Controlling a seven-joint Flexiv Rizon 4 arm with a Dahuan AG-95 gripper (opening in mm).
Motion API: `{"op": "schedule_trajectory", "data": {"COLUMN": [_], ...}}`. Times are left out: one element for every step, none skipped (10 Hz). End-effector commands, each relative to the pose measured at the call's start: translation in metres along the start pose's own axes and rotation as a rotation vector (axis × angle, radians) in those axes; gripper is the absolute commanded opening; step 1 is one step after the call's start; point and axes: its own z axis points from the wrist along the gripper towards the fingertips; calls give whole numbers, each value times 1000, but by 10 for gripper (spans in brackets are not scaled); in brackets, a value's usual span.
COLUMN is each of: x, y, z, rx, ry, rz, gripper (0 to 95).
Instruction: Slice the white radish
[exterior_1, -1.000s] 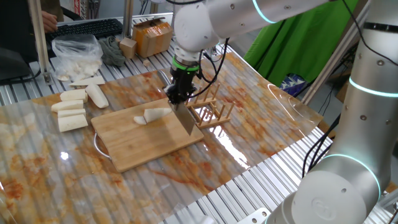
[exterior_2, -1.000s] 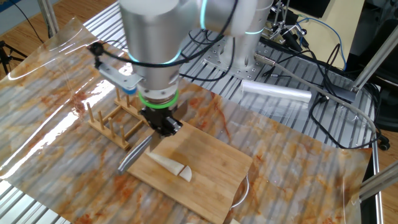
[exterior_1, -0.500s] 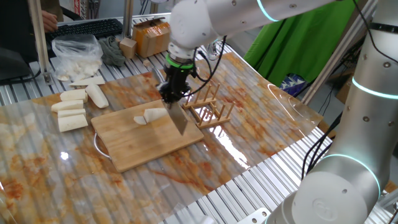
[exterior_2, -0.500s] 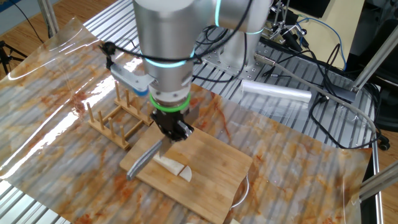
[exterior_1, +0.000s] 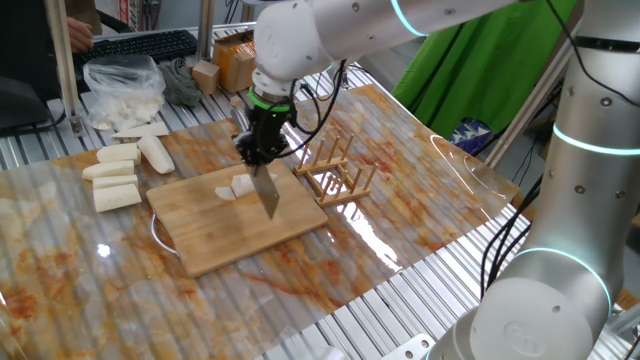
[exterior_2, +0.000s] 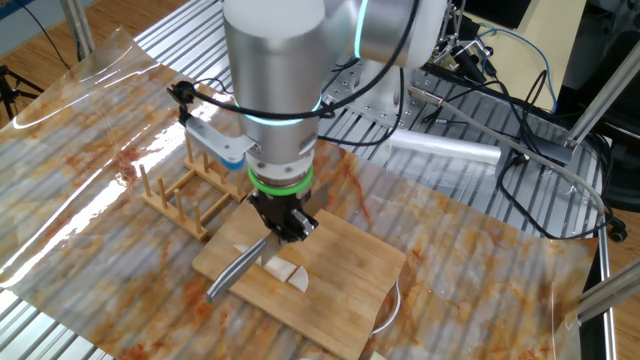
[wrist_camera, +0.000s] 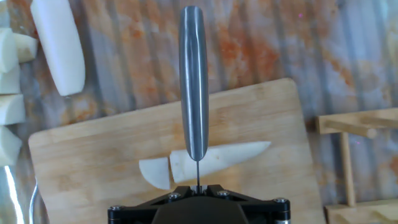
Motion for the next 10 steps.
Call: {"op": "schedule_trajectory", "data": {"x": [-1, -3, -4, -5, -6, -6, -6, -7, -7, -7], "y": [3, 5, 6, 7, 8, 8, 9, 10, 10, 10], "z": [2, 3, 5, 7, 8, 9, 9, 10, 10, 11], "rx": [-4, -4, -8, -7, -8, -9, -11, -12, -12, -12], "ry": [-10, -12, -12, -13, -13, -13, -13, -14, -15, -16], "rz": [-1, 0, 1, 1, 0, 1, -1, -3, -4, -4], "gripper": [0, 0, 0, 0, 0, 0, 0, 0, 0, 0]}}
